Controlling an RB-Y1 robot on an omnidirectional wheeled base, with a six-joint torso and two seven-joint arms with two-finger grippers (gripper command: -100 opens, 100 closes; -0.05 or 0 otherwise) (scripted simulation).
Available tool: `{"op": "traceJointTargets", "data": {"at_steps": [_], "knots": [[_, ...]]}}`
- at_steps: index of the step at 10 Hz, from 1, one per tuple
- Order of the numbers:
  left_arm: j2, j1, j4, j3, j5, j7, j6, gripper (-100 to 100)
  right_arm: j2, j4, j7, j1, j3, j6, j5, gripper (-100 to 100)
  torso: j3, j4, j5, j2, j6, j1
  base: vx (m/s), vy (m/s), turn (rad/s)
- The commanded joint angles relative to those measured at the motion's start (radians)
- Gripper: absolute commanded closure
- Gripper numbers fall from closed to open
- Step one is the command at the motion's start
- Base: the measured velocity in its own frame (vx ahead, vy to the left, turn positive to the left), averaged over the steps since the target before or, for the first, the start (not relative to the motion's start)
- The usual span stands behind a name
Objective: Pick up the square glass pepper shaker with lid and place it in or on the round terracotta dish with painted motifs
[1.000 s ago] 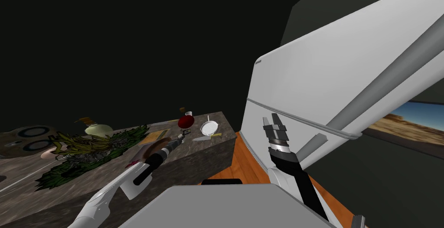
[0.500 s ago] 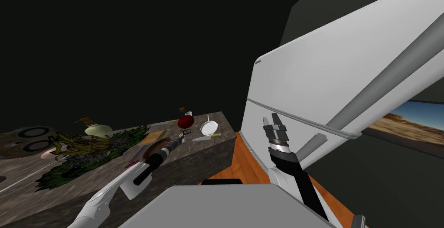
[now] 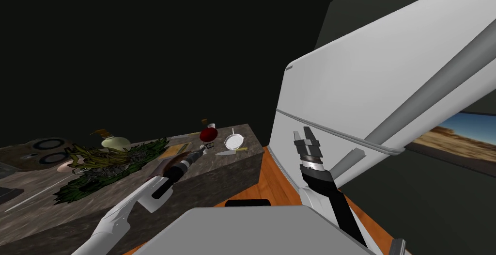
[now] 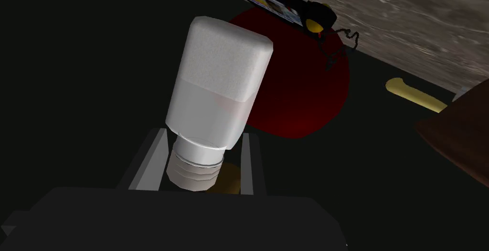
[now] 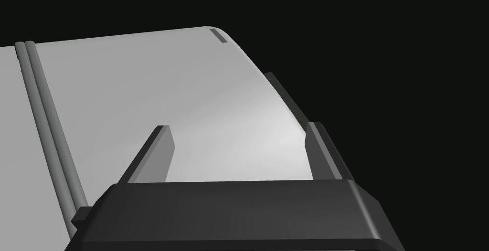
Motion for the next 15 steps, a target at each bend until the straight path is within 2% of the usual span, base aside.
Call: {"op": "traceJointTargets", "data": {"at_steps": [1,3,5,10,13,14,15], "knots": [[-0.03,-0.021,0.015,0.031,-0.008,-0.024,-0.012,100,0.0,0.0,0.0,0.0,0.0,0.0,0.0,0,0.0,0.0,0.0,0.0,0.0,0.0,-0.101,0.093,0.059],[-0.066,-0.046,0.029,0.052,-0.019,-0.053,-0.031,100,0.0,0.0,0.0,0.0,0.0,0.0,0.0,0,0.0,0.0,0.002,0.0,-0.001,0.01,-0.077,0.157,0.071],[-0.107,-0.072,0.039,0.064,-0.034,-0.088,-0.061,100,0.0,0.0,0.0,0.0,0.0,0.0,0.0,0,0.0,0.0,0.003,0.0,-0.001,0.01,-0.064,0.13,0.052],[-0.193,-0.121,0.051,0.066,-0.078,-0.17,-0.139,100,0.0,0.0,0.0,0.0,0.0,0.0,0.0,0,0.0,0.0,0.002,-0.001,0.001,0.008,-0.053,0.146,0.032],[-0.219,-0.128,0.071,0.048,-0.092,-0.194,-0.168,100,0.0,0.0,0.0,0.0,0.0,0.0,0.0,0,-0.001,-0.001,0.002,-0.002,0.001,0.009,-0.04,0.159,0.023],[-0.214,-0.131,0.072,0.053,-0.089,-0.19,-0.166,100,0.0,0.0,0.0,0.0,0.0,0.0,0.0,0,-0.001,-0.001,0.002,-0.003,0.0,0.01,-0.016,0.079,-0.001],[-0.214,-0.131,0.073,0.052,-0.089,-0.191,-0.168,-100,0.0,0.0,0.0,0.0,0.0,0.0,0.0,0,-0.002,-0.001,0.001,-0.003,0.001,0.005,-0.003,0.016,0.0]]}}
